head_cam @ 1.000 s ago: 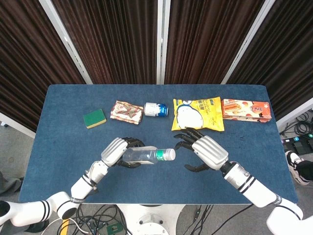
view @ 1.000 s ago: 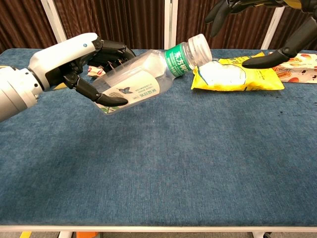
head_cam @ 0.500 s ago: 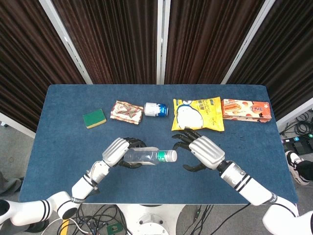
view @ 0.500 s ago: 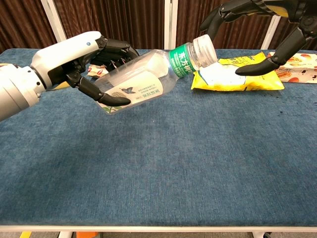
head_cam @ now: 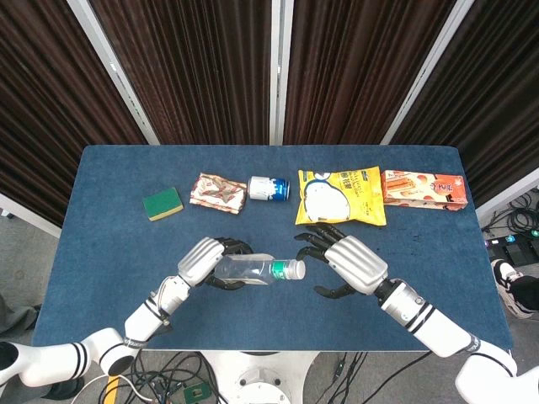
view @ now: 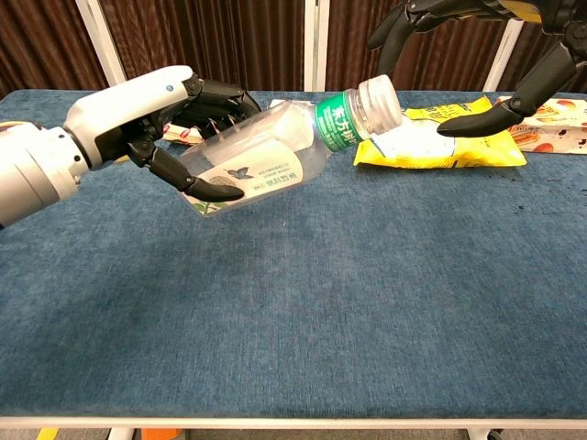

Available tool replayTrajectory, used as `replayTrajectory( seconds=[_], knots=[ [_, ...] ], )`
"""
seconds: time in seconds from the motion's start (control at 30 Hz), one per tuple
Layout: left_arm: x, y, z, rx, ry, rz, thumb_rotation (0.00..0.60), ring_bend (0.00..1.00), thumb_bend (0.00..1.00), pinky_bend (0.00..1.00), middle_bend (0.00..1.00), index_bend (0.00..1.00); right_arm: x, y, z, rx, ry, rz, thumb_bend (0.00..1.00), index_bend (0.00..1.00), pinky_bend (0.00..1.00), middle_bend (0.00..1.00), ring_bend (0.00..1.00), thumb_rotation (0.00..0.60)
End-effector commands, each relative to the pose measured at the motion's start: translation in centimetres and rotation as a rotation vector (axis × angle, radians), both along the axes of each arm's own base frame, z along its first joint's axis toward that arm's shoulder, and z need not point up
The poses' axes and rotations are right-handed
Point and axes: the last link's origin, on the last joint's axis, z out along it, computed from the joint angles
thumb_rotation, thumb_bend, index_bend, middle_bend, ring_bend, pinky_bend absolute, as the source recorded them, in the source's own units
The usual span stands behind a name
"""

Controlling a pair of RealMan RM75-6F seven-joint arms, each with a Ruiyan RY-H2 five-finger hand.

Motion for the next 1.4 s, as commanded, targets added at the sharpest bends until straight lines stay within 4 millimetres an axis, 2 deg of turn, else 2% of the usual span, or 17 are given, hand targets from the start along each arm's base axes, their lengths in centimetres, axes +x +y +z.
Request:
replayTrajectory(
  seconds=[0.03, 0.33, 1.1, 1.4],
  knots=[
    [0.0, 0.0, 0.0, -0.001, -0.001, 0.001, 0.6, 0.43, 0.26, 0.47, 0.5, 0.48, -0.1, 0.0, 0.2, -0.011, -0.003, 0.004, 0.16, 0.32, 0.0, 0.11, 0.0, 0.595],
    [0.2, -0.1, 0.2, 0.006, -0.004, -0.012, 0.6, 0.43, 0.26, 0.47, 0.5, 0.48, -1.3, -0.4, 0.0, -0.023, 0.022, -0.038, 0.17, 0.32, 0.0, 0.11, 0.0, 0.596],
    [0.1, -0.1, -0.2, -0.003, 0.014, -0.005, 0.6, 0.43, 0.26, 0.47, 0.5, 0.48, -0.3, 0.5, 0.2, -0.008, 0.002, 0.011, 0.19, 0.32, 0.0, 0.11, 0.0, 0.596],
    [0.3, -0.3, -0.1, 0.002, 0.006, -0.02, 0.6, 0.43, 0.26, 0.47, 0.5, 0.48, -0.9, -0.1, 0.2, -0.025, -0.001, -0.017, 0.2, 0.32, 0.0, 0.12, 0.0, 0.594]
  ],
)
